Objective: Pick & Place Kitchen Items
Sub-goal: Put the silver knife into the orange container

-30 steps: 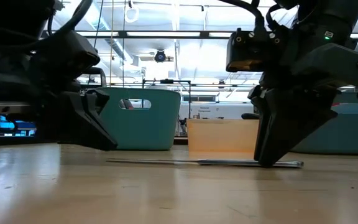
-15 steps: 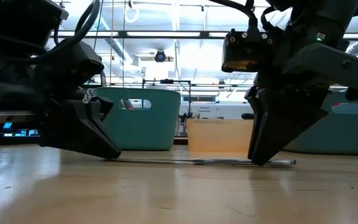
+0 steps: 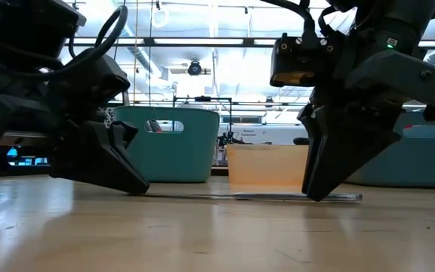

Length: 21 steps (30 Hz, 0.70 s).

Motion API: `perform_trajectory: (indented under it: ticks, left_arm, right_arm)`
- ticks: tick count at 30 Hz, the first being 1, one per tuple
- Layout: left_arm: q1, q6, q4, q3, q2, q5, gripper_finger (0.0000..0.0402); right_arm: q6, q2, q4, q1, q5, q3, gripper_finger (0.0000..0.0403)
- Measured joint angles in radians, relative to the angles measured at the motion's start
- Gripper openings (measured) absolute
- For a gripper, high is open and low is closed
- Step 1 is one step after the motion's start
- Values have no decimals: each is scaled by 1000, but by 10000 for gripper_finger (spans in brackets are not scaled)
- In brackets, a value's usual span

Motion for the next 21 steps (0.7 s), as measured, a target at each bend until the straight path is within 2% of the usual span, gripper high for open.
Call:
perform_trajectory:
  ticks: [13,21]
  left_arm:
    - [11,-88,-9,3,50,-23,2]
    - [12,-90,-3,1,51,-21,2]
  right_arm:
    - [5,-39,-5,0,-11,2,157]
    - [108,-88,-109,0,-117,3,176]
